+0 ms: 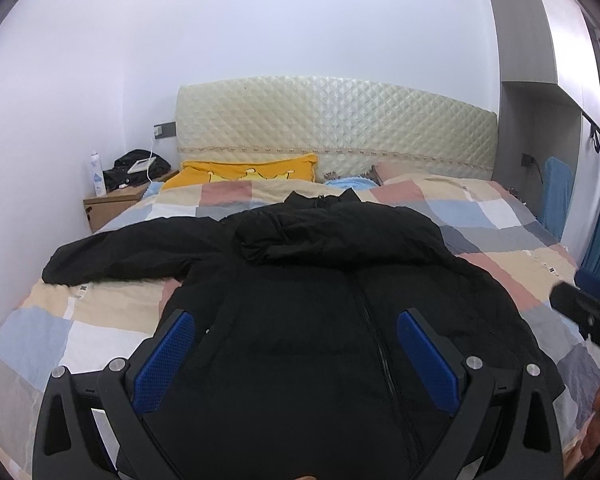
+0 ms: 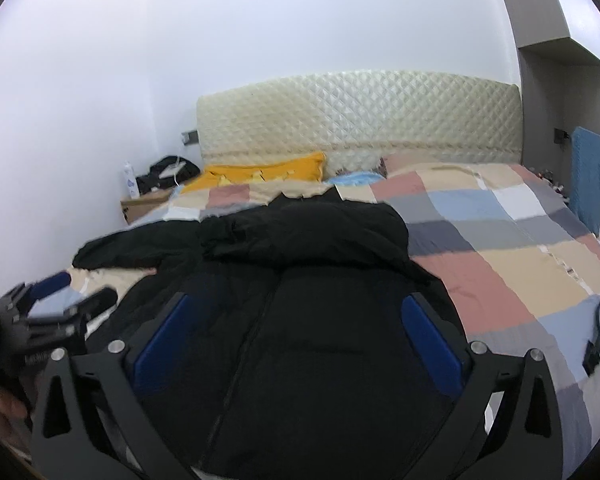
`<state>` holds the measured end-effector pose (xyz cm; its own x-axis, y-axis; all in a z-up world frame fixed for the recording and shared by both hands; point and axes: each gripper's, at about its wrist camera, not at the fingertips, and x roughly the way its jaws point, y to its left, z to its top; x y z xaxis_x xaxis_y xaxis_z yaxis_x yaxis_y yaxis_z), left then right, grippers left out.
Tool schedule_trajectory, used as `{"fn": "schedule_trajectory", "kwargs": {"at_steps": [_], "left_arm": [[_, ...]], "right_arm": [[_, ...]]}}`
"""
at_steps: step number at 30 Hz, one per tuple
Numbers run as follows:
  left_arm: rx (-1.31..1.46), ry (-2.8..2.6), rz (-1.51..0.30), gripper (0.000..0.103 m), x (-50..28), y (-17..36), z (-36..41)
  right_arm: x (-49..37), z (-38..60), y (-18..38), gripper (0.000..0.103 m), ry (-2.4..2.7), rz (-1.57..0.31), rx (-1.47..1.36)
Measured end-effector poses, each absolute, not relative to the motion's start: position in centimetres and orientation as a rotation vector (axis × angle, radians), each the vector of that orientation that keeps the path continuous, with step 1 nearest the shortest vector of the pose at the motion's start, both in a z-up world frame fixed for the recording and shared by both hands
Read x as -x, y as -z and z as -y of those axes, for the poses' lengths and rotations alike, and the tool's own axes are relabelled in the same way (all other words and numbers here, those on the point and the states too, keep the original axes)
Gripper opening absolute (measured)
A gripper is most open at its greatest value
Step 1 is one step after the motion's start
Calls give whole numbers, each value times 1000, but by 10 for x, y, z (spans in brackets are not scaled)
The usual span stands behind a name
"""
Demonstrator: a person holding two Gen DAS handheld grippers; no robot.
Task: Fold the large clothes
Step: 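Release the sleeve and withdraw the right gripper from the jacket, then grasp the cuff of the other jacket sleeve with the left gripper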
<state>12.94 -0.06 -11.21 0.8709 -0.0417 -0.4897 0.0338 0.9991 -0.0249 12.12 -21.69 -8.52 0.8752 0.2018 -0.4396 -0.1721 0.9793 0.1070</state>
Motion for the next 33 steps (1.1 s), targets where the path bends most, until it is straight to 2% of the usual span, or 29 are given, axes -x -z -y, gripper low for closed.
{"fn": "schedule_trajectory", "kwargs": {"at_steps": [10,15,18,25,29,33], "left_arm": [[33,59,-547,103,-133,116,-4],[66,44,-558,103,-141,103,-30],[116,36,-563,103,-155,88,-64],[261,-34,-618,103,-211,71,-199],[220,-165,-655,103,-249,91,-273],[290,-206,-755,103,-293,137,-344]], "right_arm": [[-115,218,93,103,-187,-488,-77],[-118,215,98,103,-165,-498,-74],[-118,212,100,103,-162,-499,-74],[-123,207,105,103,-158,-514,-58],[-127,201,107,103,-132,-530,-53],[-130,199,113,103,-77,-558,-65]]}}
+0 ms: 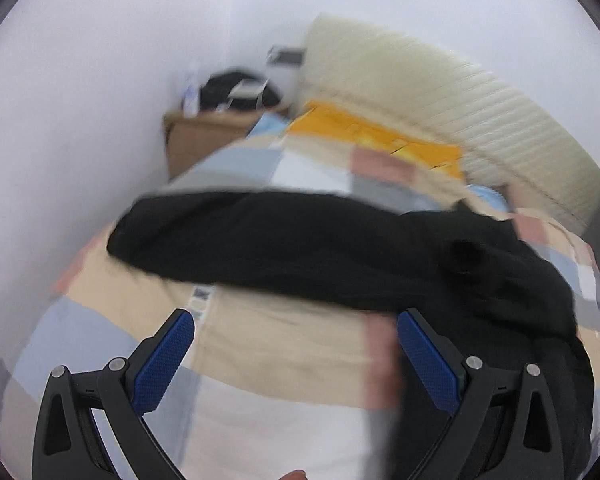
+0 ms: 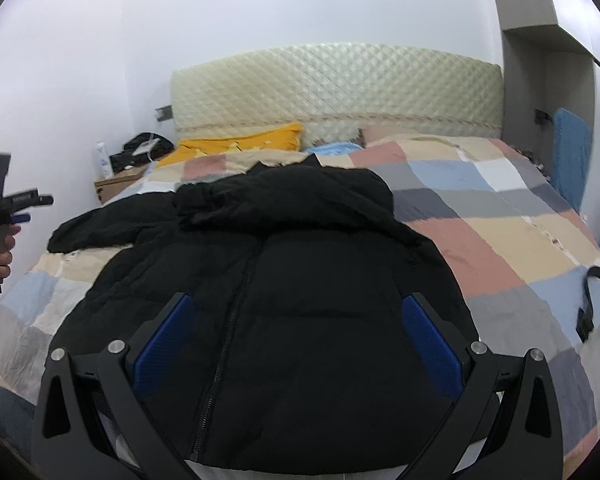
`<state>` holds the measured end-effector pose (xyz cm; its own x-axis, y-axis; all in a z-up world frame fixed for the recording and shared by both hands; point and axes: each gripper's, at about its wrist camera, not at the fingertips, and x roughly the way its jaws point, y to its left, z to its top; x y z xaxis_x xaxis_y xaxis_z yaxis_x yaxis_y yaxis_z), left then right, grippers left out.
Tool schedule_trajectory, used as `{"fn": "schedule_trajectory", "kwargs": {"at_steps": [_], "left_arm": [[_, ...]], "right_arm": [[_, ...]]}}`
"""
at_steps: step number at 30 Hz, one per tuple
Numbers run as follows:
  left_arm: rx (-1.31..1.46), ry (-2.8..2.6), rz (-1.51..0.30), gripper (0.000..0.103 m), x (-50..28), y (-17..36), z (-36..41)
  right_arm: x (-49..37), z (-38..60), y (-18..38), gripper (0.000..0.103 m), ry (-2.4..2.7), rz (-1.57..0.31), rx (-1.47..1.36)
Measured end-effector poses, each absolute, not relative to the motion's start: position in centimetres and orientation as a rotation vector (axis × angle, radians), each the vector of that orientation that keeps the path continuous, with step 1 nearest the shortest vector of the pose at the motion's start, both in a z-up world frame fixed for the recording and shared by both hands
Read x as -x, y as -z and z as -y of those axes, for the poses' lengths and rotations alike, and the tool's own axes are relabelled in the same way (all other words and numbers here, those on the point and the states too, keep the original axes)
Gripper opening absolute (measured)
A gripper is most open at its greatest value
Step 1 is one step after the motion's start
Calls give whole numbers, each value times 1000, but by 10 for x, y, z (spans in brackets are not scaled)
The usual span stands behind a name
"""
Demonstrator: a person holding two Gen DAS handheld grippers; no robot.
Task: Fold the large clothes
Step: 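Grasp the cuff of the other jacket sleeve with the left gripper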
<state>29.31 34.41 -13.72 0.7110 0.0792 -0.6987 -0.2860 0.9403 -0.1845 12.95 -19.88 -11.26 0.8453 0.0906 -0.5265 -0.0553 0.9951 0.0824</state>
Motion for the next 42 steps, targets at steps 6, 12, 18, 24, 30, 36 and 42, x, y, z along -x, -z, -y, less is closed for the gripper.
{"fn": "schedule_trajectory", "kwargs": {"at_steps": [6,12,18,24,30,36,42], "left_arm": [[579,-286,-803,99,-340,208,-448],[816,-353,-781,98,-366,269,-520],[929,-356,-656,98,-384,287,-552],[879,-406,-569,68,-411,286,-567],[896,-382,-514,34,-405,281,-577],[815,-417,-474,19,-392,235,-562],[704,-412,-438,18,-388,159,-535]], "right_arm": [[-142,184,119,103,-56,-593,-42],[-167,175,132,103,-46,-668,-68],[-190,178,145,103,23,-728,-117],[-195,175,143,103,63,-706,-103],[-197,174,142,103,68,-707,-87],[-192,177,135,103,53,-694,-93],[-177,182,128,103,-1,-690,-93]]}}
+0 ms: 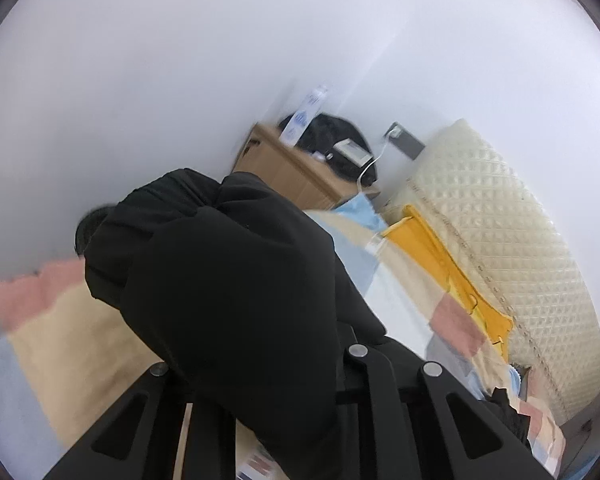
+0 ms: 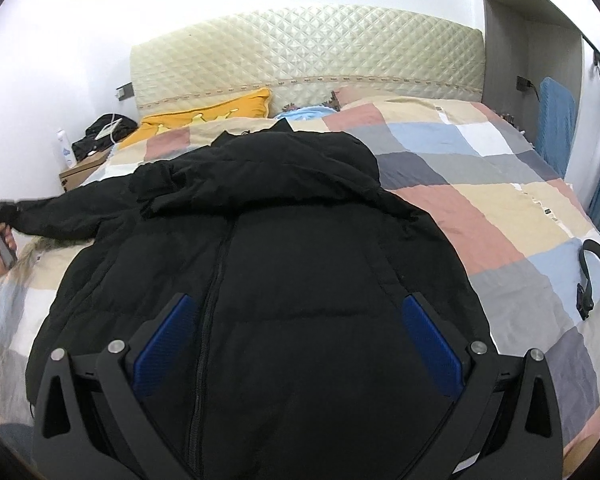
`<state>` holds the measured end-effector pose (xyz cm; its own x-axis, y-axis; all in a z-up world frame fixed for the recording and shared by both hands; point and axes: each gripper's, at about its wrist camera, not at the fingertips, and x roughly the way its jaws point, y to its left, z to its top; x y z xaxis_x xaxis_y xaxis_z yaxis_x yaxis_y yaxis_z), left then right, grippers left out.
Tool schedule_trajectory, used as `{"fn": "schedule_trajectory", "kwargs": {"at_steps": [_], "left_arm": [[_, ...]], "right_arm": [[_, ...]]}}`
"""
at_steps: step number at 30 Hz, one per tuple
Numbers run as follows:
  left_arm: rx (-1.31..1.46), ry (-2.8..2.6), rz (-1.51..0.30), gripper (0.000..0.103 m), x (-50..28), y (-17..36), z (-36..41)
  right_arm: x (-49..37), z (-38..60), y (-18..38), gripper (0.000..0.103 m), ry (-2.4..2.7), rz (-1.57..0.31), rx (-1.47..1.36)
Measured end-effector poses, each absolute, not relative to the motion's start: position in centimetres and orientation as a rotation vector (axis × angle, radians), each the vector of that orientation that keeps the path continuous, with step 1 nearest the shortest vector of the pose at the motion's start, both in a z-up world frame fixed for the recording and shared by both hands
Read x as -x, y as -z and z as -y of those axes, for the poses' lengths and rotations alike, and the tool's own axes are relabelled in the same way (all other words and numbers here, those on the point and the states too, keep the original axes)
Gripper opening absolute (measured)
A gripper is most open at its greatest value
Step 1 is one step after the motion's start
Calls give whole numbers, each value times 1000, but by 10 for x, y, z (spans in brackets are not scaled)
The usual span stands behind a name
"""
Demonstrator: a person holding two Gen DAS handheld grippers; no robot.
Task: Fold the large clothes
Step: 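Grasp the cuff of the other jacket sleeve with the left gripper, then lift the sleeve and fold it across the jacket body with the left gripper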
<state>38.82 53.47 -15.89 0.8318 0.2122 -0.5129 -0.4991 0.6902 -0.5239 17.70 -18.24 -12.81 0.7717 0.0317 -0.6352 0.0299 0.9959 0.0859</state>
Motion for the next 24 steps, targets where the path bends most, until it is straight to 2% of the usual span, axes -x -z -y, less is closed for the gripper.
{"fn": "schedule_trajectory", "kwargs": {"at_steps": [10,16,24], "left_arm": [[551,-322,-369,16,-374,33,-463],[467,-240,-344,16,-377,-45,-397],[282,-188,-335,16,-385,-109,-291]], "right_arm": [[-156,189,120,103,-122,-676,-77],[-134,202,100,103,-146,-601,-74],[-129,227,93,103,-153,-565,-128]]}}
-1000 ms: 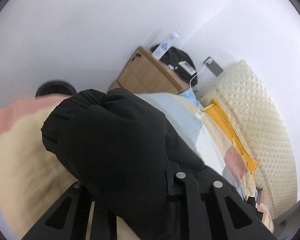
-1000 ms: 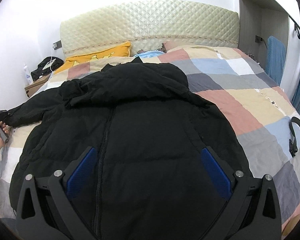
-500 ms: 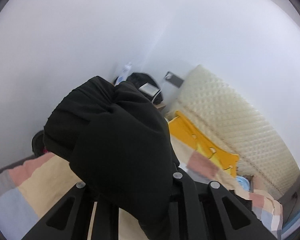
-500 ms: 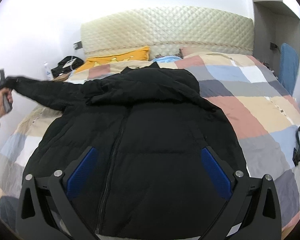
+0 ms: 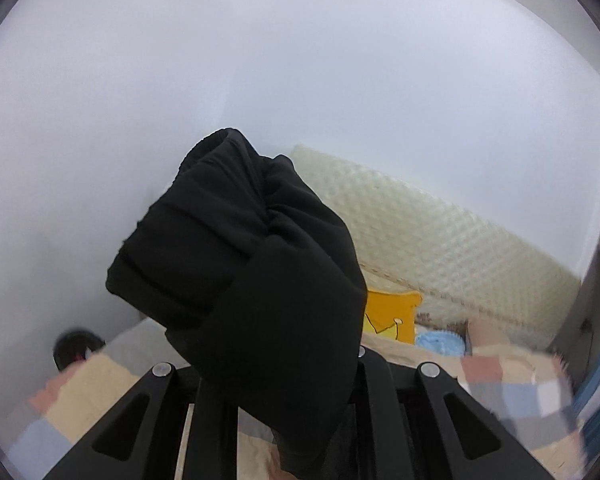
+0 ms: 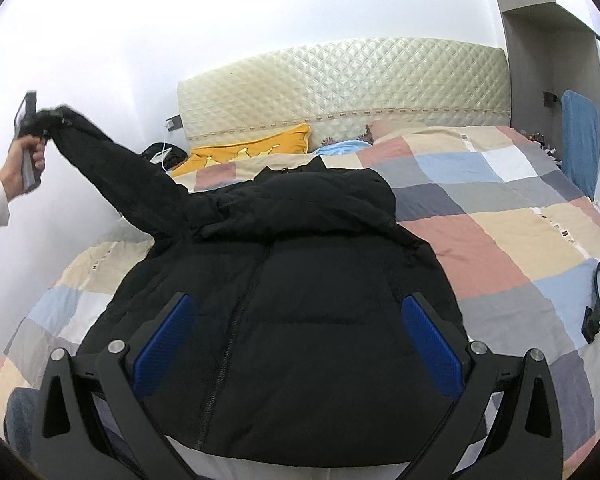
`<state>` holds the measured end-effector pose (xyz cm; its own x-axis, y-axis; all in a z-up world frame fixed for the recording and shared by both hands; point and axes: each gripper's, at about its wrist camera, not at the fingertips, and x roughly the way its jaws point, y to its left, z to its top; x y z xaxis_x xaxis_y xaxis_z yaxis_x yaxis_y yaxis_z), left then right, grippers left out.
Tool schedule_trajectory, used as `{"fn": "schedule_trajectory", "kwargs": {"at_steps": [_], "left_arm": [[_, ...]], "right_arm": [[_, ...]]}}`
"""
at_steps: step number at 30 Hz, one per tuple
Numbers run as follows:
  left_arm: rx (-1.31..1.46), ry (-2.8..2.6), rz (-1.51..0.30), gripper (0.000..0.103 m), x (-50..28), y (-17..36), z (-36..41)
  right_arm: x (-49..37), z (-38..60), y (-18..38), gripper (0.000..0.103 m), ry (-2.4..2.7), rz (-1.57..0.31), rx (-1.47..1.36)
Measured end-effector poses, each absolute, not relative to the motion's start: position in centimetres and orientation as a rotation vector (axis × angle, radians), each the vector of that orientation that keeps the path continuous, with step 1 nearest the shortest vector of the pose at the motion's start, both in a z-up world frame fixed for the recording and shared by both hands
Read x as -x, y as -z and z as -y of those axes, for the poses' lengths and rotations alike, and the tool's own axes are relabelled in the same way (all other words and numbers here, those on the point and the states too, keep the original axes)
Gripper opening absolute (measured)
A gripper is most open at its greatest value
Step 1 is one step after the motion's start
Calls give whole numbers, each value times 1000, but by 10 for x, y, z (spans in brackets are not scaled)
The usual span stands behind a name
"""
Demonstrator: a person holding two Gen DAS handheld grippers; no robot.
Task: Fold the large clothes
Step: 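Lift the sleeve and fold it across the jacket body with the left gripper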
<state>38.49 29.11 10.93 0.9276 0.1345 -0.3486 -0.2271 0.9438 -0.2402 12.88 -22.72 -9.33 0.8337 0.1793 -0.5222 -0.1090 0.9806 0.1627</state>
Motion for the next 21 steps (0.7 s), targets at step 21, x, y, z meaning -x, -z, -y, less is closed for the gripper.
{"fn": "schedule_trajectory", "kwargs": {"at_steps": [21], "left_arm": [[128,238,-416,16,-482,-72,50]], "right_arm": [[-137,288,104,103,-146,-568,-269]]}}
